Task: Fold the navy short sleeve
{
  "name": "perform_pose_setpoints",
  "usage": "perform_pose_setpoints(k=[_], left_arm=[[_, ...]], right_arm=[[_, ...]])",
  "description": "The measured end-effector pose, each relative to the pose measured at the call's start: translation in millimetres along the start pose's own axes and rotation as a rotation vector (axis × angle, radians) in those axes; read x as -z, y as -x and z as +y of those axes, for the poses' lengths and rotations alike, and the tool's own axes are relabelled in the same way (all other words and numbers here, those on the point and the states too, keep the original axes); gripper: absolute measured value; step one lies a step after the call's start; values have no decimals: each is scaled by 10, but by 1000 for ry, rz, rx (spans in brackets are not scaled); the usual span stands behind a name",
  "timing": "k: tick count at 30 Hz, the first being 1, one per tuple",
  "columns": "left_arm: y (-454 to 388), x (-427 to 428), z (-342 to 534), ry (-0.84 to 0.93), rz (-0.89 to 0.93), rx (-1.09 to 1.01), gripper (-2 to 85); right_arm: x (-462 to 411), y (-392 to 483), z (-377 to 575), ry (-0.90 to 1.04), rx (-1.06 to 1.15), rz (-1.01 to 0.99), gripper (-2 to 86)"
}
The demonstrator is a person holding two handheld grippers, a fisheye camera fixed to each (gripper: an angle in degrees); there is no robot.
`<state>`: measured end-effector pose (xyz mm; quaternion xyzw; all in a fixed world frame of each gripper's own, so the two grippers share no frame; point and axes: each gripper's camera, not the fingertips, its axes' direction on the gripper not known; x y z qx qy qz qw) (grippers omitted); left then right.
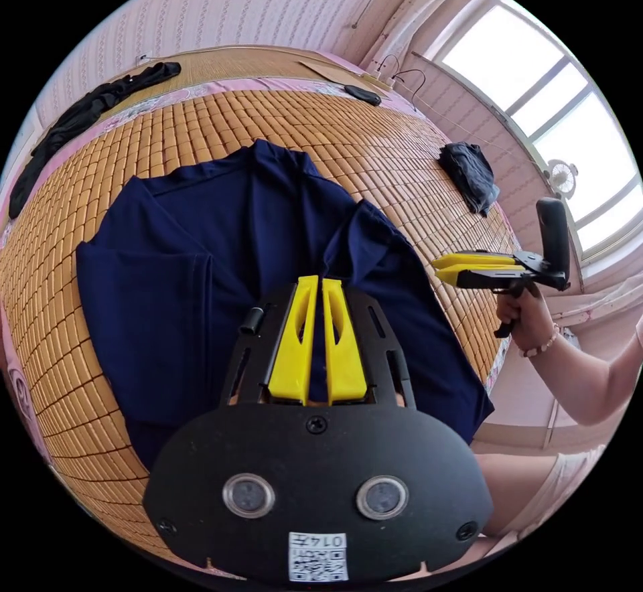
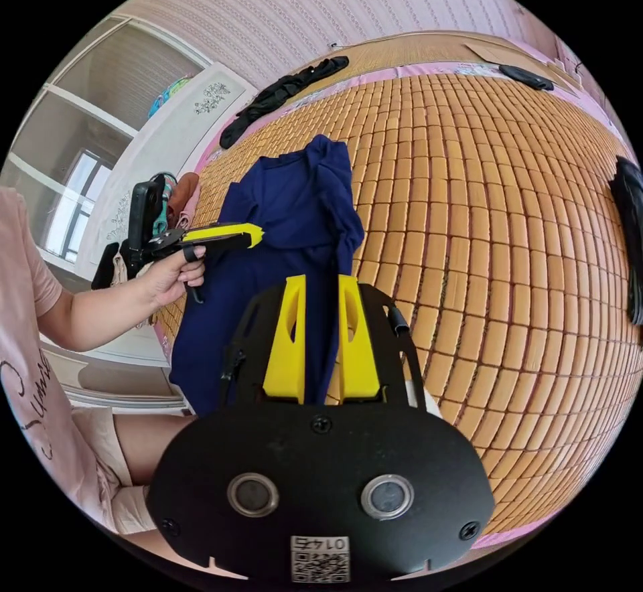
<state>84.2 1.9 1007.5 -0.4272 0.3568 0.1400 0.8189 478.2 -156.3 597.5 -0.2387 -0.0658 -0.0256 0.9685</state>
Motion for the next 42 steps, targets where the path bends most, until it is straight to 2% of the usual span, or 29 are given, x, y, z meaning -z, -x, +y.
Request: perform_pose_setpoints(k=[4, 6, 8, 11, 13, 19, 24, 26, 28, 31, 33, 38, 42], left_arm=[[63, -9, 0, 0, -3, -24, -9], [97, -12, 4, 6, -6, -27, -9], [142, -15, 16, 9, 3, -33, -9], [203, -27, 29, 27, 1, -37, -9], [248, -10, 48, 21, 11, -36, -9], [372, 71, 183, -24, 92, -34, -10], [392, 233, 313, -50, 100, -72, -10], [400, 258, 403, -14, 72, -107, -9], [425, 236, 489, 27, 26, -117, -7], [527, 294, 623, 31, -42, -69, -3], [616, 395, 691, 1, -30, -21, -2], [1018, 853, 839, -132, -78, 161, 15], [1412, 1154, 932, -229, -148, 251, 39]], right_arm=[[-69, 114, -544, -65, 71, 75, 107], [-232, 76, -765, -4, 33, 108, 97], [-532, -49, -893, 114, -27, 91, 49], [-357, 31, -757, 11, 23, -33, 20], [-204, 135, -580, -19, 73, -46, 16], [-249, 236, -110, 166, 96, 47, 10], [-202, 287, -197, 166, 156, -9, 1], [-239, 262, -271, 190, 142, -22, -1], [-182, 242, -333, 133, 116, -19, -2], [-57, 253, -462, 5, 117, -27, -2], [-91, 258, -574, -15, 131, -72, -1], [-725, 286, -676, 271, 138, -13, 5], [-469, 380, -894, 57, 178, 74, 34]])
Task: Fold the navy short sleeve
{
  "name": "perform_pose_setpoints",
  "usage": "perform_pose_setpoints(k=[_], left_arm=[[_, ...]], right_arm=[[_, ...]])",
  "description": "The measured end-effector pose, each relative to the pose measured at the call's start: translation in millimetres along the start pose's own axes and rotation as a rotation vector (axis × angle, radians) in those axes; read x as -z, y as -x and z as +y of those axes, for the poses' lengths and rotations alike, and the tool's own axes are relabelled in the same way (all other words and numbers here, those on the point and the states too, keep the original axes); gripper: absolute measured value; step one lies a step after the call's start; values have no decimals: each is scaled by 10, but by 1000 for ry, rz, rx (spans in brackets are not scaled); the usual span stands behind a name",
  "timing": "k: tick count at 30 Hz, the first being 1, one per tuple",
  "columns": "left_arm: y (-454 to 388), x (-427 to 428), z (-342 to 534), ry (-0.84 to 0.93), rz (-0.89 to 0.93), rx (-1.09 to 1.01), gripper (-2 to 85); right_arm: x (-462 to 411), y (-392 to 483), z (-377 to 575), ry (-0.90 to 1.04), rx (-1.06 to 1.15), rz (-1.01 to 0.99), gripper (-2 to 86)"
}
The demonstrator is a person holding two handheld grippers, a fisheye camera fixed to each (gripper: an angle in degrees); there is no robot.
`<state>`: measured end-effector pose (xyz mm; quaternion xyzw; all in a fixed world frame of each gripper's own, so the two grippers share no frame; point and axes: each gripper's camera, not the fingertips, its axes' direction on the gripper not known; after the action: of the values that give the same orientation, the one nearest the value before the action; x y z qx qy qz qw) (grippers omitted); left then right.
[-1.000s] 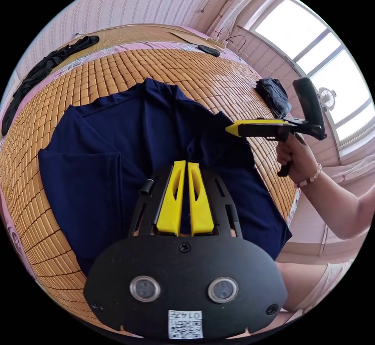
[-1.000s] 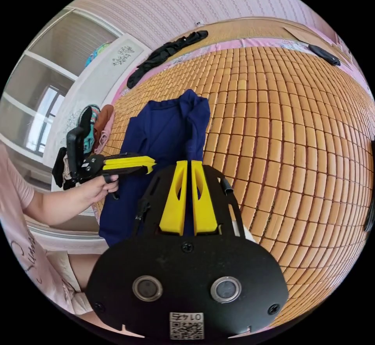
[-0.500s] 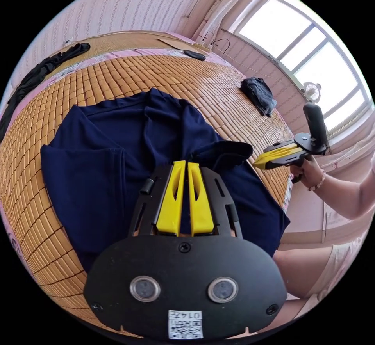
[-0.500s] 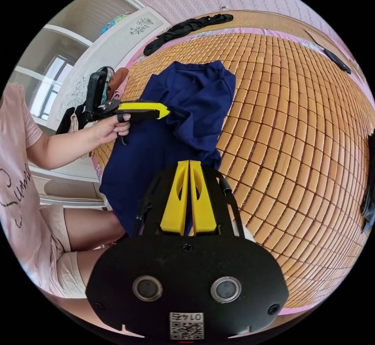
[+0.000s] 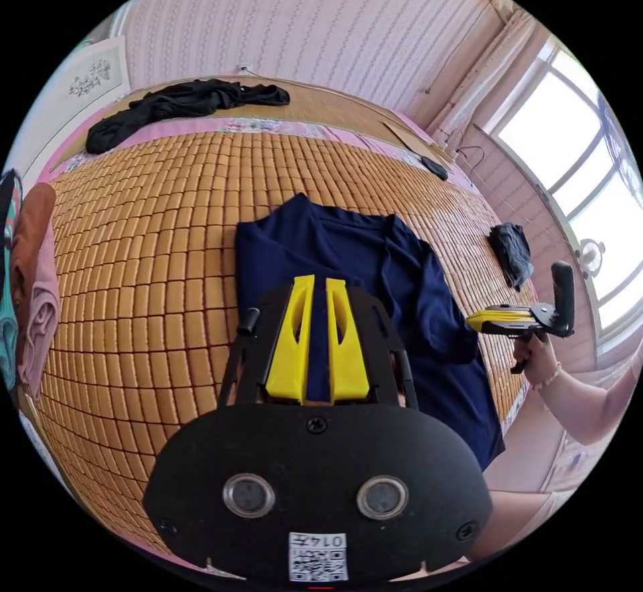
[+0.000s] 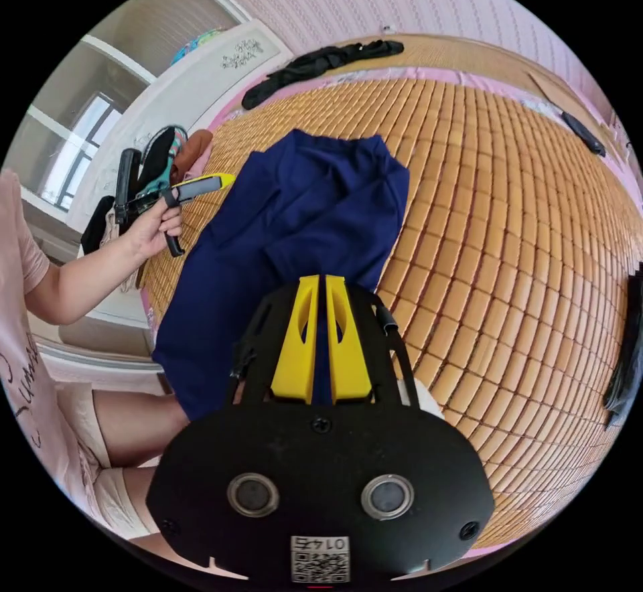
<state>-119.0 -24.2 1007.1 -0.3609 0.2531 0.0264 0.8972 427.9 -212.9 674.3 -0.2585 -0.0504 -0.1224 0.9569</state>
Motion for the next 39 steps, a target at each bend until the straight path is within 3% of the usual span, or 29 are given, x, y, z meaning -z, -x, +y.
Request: perform_pose_setpoints(k=[3, 6, 12, 15, 19, 27, 35, 39], left_arm=[[305, 131, -64, -34, -92, 58, 51], [531, 147, -122, -45, -122, 91, 77], [731, -131, -249, 54, -40, 101, 100], [787, -235, -296, 118, -82, 110, 51], [967, -223, -410, 149, 11, 155, -1], [965, 260, -566, -26, -21, 113, -8], [599, 1454, 260, -112, 148, -117, -7], [498, 1912, 1093, -42, 201, -126, -6]], right_arm=[[-122, -154, -316, 23, -14, 112, 102], [-305, -368, -606, 64, -63, 77, 132], [-391, -697, -853, 47, -195, -7, 37], [-199, -902, -882, -53, -276, -69, 22], [38, -1125, -1032, -113, -303, -100, 10], [243, -1115, -1140, -150, -256, -113, 6], [942, -212, -91, -251, 2, -305, 6], [949, 123, 701, -94, -3, -315, 6]])
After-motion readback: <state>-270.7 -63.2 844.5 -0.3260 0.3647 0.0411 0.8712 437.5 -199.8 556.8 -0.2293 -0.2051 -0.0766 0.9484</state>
